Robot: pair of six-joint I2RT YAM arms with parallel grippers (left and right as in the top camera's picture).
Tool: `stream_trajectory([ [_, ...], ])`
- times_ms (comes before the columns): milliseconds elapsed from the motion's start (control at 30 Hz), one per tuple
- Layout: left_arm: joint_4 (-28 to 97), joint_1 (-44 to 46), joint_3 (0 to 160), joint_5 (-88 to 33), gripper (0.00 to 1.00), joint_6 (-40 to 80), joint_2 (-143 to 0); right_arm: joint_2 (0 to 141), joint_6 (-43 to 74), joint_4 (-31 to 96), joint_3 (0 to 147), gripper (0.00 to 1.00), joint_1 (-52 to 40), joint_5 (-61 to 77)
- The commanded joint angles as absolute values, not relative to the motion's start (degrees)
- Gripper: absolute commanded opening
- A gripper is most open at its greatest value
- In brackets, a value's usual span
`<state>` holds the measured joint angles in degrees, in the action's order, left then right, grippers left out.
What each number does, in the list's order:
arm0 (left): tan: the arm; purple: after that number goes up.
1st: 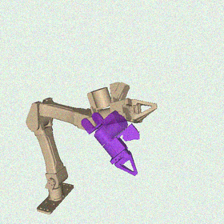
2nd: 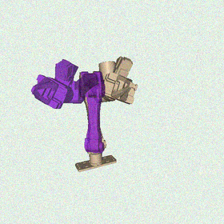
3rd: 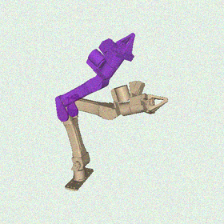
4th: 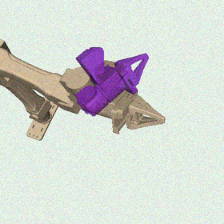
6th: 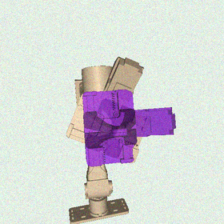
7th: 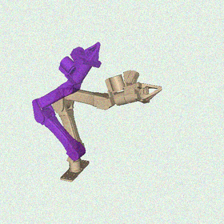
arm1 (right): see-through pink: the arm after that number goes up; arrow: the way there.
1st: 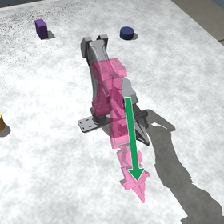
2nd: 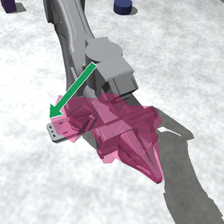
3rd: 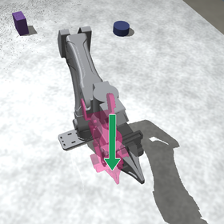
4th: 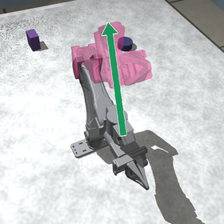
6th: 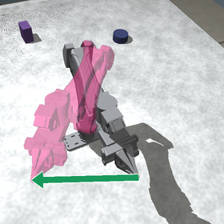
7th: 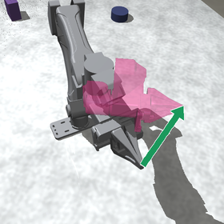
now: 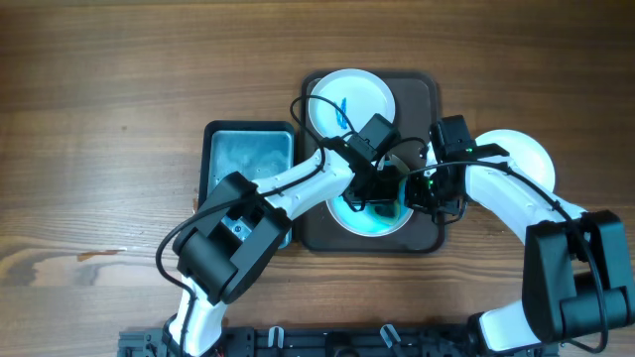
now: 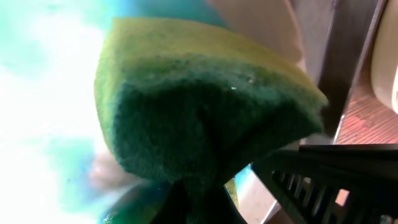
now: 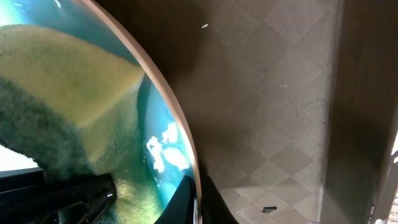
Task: Clean dirty plates on tray and stack at the side
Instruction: 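Scrub the front plate with the sponge held in the left gripper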
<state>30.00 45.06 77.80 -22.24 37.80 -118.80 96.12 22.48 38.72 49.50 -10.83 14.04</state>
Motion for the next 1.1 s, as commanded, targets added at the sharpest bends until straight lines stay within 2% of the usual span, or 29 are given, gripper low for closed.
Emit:
stream_trajectory([
  [0, 36.0, 44.4, 76.7, -15.7, 0.04, 37.8, -121.3, 98.0, 22.5, 38.6, 49.0, 0.04, -11.6, 11.0],
  [233, 49.4, 41.3, 77.3, 9.5, 0.04, 38.0, -118.2, 98.0, 22.7, 38.5, 49.0, 0.04, -11.6, 11.0],
  [333, 51.4, 41.2, 77.3, 15.6, 0.04, 38.0, -117.0, 98.0, 22.6, 38.6, 49.0, 0.04, -11.6, 11.0],
  [433, 51.0, 41.2, 77.3, 16.7, 0.04, 38.0, -116.9, 98.0, 22.7, 38.6, 49.0, 0.04, -11.6, 11.0],
  [600, 45.3, 41.4, 77.3, 6.1, 0.04, 38.0, -117.0, 98.0, 22.7, 38.6, 49.0, 0.04, -11.6, 11.0],
  [800, 31.1, 42.1, 75.3, -25.7, 0.04, 38.6, -117.0, 98.0, 22.6, 38.6, 49.0, 0.04, -11.6, 11.0],
  [900, 27.3, 43.2, 74.0, -29.1, 0.04, 41.7, -117.1, 98.0, 22.7, 38.6, 49.0, 0.04, -11.6, 11.0],
  [1067, 27.9, 45.3, 73.1, -29.1, 0.04, 42.5, -117.1, 98.0, 22.7, 38.6, 49.0, 0.04, -11.6, 11.0],
])
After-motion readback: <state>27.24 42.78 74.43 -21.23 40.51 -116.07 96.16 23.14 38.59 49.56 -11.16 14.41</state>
